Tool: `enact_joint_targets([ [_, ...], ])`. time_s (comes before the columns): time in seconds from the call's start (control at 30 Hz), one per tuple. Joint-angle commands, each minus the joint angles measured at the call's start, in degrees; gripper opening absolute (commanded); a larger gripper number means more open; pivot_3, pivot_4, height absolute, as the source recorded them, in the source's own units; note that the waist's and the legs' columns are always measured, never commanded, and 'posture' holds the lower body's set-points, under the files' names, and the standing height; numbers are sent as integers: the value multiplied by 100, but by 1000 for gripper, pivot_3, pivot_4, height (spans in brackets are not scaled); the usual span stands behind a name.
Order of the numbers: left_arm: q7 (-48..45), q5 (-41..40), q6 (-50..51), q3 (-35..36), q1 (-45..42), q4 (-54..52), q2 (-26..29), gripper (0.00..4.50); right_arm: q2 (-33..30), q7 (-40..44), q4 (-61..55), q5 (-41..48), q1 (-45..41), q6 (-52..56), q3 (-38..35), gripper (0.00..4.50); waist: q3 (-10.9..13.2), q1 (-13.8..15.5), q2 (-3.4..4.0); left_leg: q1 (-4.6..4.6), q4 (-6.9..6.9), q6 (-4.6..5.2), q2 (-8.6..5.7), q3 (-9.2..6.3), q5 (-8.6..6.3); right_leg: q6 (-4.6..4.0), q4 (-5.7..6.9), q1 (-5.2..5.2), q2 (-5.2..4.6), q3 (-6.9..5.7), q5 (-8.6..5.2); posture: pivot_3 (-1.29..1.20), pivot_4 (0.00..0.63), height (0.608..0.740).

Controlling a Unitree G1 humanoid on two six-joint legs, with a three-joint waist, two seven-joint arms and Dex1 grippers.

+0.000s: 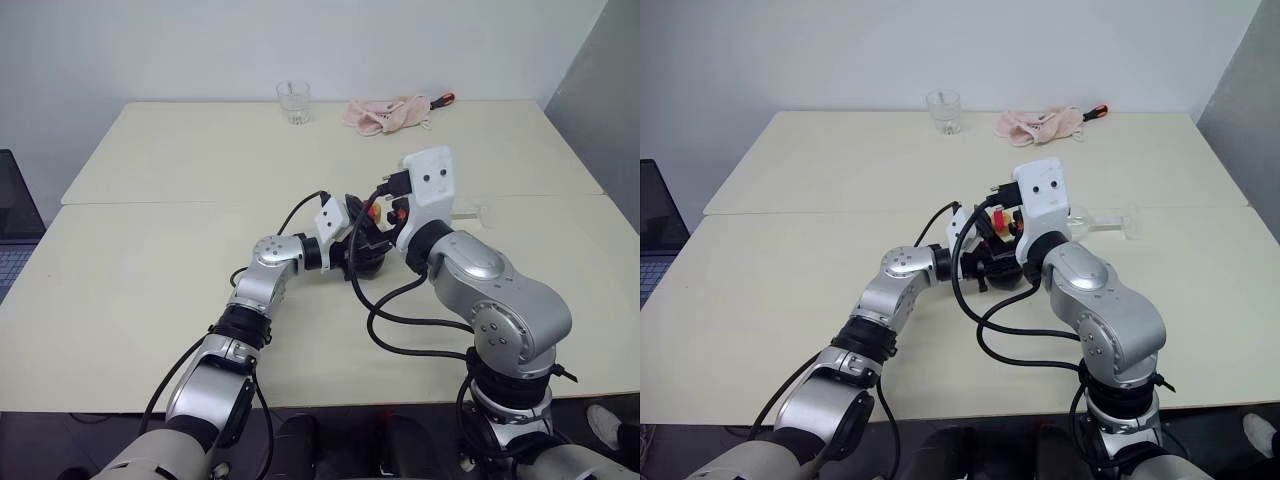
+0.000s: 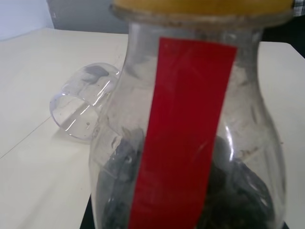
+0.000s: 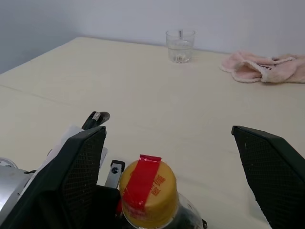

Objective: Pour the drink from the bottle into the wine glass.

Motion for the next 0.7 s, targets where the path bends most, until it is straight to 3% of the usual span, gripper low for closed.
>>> enact_joint_targets([
  [0.03, 24, -58, -11, 43, -10, -394, -20, 1244, 75, -45, 42, -136, -1, -249, 105, 4500, 0, -1, 0, 0, 0, 0, 0, 0, 0, 0, 0, 0, 0, -1, 0, 0, 150, 740],
  [0.7, 110, -72, 109, 58, 57, -574, 5, 1243, 232, -22, 512, -490, 33, -434, 40, 4500, -1, -4, 1, 0, 0, 0, 1, 0, 0, 0, 1, -2, 3, 2, 0, 0, 150, 740],
])
